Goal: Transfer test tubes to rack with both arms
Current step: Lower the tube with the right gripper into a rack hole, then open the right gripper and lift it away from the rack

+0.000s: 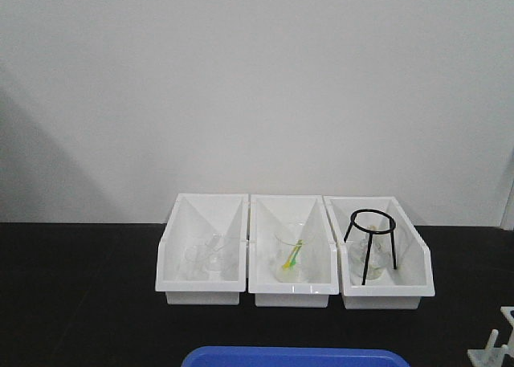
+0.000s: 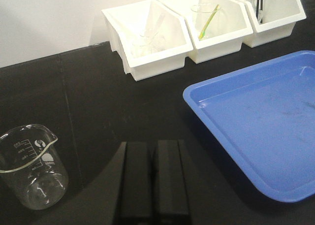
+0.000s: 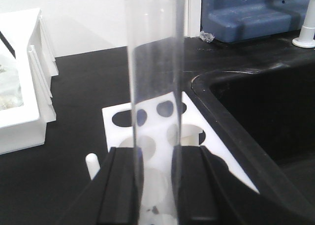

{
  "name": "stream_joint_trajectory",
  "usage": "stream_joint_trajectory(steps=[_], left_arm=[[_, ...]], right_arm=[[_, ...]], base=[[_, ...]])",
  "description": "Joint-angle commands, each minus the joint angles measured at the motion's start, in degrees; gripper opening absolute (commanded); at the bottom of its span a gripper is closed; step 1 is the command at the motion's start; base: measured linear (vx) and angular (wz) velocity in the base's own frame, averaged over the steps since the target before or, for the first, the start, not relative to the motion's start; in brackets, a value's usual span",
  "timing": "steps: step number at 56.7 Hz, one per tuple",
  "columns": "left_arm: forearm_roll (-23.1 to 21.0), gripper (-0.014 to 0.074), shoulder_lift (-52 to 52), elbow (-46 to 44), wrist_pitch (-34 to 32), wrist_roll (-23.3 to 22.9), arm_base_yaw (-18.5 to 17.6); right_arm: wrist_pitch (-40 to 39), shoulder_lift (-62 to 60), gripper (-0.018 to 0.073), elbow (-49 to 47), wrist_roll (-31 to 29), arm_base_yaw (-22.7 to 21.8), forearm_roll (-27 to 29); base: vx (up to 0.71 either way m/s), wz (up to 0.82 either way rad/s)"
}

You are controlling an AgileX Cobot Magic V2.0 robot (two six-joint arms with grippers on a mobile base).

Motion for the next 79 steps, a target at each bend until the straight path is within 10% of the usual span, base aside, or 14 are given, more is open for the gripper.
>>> stream_joint_trajectory(steps=[1,19,48,59,69,79], left_arm=[[0.6,-0.0016,0.62,-1.41,-4.78,-0.57,-0.05],[0.6,-0.0015,0.62,-1.41,-4.78,-0.57,-0.05],[0.6,-0.0015,0.62,-1.41,-4.73,-0.57,-0.05],[0.6,-0.0015,0.62,-1.41,-4.78,-0.57,-0.05],[0.49,-0.0015,0.62,-1.41,-5.93,-0.74,-0.05],[0.55,-0.0015,0.62,-1.41,-13.26,-2.64,-0.05]], right_arm=[[-1.76,-1.06,0.0182,-0.9,0.1,-0.36,-1.69],[-2.69,-1.4,0.0454,-0.9,1.16,-0.36,-2.63],[-2.11,-20.6,0.0464,-0.9,1.16,-0.36,-6.94],[3.91,-35.29,0.0382,-1.02,4.8,-0.36,-12.38],[19.88,-53.32,0.0003,-1.14,18.94,-0.23,-28.64],[24.08,-60.32,-0.001,-1.14,39.42,0.47,-45.89]], base=[[0.0,0.0],[0.0,0.0],[0.0,0.0],[0.0,0.0],[0.0,0.0],[0.0,0.0]])
